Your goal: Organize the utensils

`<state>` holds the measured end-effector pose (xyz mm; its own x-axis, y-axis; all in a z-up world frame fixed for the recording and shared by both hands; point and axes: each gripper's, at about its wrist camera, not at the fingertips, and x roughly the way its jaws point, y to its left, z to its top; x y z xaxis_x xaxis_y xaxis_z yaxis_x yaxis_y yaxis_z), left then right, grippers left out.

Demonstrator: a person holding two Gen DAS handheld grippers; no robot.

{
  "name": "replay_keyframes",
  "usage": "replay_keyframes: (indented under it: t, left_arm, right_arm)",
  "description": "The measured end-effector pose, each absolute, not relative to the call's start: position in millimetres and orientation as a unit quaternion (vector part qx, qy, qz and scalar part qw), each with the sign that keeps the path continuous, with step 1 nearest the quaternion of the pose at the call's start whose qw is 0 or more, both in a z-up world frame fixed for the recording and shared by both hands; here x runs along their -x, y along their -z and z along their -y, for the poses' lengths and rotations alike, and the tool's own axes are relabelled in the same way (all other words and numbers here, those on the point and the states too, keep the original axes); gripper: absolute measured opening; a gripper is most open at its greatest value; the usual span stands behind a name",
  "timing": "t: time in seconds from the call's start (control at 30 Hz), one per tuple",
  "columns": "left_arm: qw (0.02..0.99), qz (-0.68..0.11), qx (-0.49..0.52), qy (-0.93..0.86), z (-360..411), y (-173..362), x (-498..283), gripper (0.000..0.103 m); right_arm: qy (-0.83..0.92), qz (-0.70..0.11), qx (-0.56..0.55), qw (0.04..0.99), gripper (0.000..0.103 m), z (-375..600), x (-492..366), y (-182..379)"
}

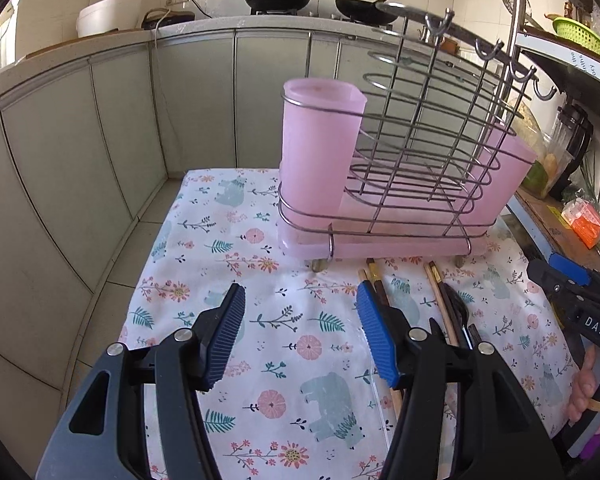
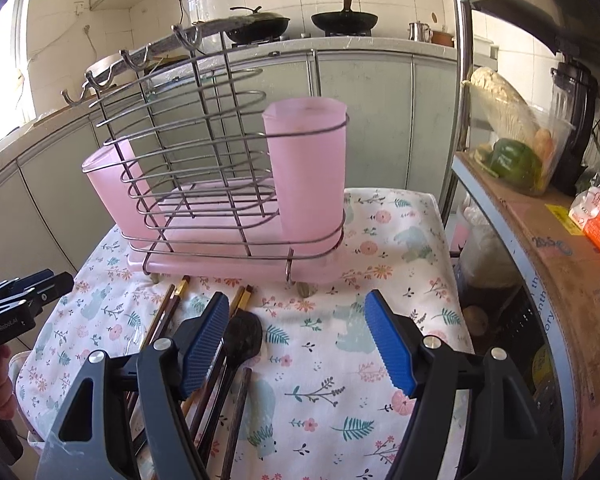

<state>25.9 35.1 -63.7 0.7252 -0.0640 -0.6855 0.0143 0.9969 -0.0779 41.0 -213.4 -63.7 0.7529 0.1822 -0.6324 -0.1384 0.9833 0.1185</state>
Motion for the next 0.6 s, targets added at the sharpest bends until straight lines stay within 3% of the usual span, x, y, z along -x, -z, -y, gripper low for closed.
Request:
replay_keyframes:
  t: [0.3,0.47,0.5,0.57,0.6]
  left_arm:
    - [0.908,-0.413,0.037,0.053,-27,82,-29,0.059]
    - [0.901,-0.428,0.028,0.063,-21,89,-26,0.059]
    - [0.900,-0.431,0.025,0.065,-19,91,-26,0.057]
    - [0.895,-0.440,0.019,0.072,-17,95,-26,0.045]
    - [0.893,-0.444,0.018,0.075,-16,97,-26,0.041]
  right_arm:
    - [-0.105,-0.381,-0.050,0.917,0.062,220,-43,80]
    - [-0.128,-0.414,-0.066,0.899,0.049,220,-45,90]
    - [-0.132,-0.419,-0.069,0.896,0.048,220,-44,92]
    - [-0.138,-0.426,-0.069,0.892,0.046,218,-43,95]
    - [-0.140,-0.428,-0.069,0.890,0.041,217,-42,95]
